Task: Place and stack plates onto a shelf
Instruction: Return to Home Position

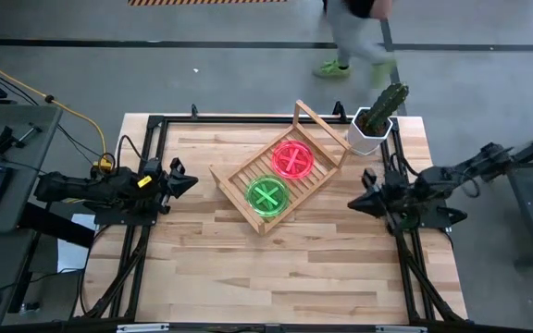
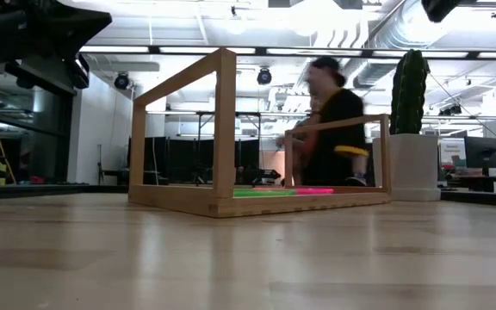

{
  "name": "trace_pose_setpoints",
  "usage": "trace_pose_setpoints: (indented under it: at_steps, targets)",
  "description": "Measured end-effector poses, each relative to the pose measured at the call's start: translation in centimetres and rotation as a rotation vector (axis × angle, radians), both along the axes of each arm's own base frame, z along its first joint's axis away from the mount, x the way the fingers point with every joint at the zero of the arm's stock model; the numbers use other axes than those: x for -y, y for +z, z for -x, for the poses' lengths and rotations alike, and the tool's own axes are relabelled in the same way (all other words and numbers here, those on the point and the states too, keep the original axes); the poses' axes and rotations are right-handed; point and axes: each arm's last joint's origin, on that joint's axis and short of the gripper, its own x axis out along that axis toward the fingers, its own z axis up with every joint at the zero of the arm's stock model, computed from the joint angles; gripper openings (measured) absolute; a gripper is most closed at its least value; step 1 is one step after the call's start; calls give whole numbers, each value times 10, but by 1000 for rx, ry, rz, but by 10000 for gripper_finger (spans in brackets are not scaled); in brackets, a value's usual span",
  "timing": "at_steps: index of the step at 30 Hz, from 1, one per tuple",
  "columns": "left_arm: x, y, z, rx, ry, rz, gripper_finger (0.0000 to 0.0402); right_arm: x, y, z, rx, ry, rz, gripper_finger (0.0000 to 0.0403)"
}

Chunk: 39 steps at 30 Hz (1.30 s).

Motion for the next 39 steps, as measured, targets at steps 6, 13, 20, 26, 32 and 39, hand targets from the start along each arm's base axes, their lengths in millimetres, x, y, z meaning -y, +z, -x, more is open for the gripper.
trace_pose_setpoints:
  at_steps: [6,13,20,26,32,39]
  targets:
    - [0,0,0,0,0,0,1,23,-34,12,83,-181,49,0]
    - [0,0,0,0,0,0,1,41,-59,35,115,-251,32,0]
    - [0,0,0,0,0,0,1,45,-83,33,56,-311,82,0]
    - [0,-1,0,-10,4,1,1,49,-96,31,4,-362,110,0]
    - [0,-2,-1,-24,6,0,1,53,-98,30,-7,-356,160,0]
    - [0,-3,-1,-31,6,0,1,53,-106,30,-84,-326,246,0]
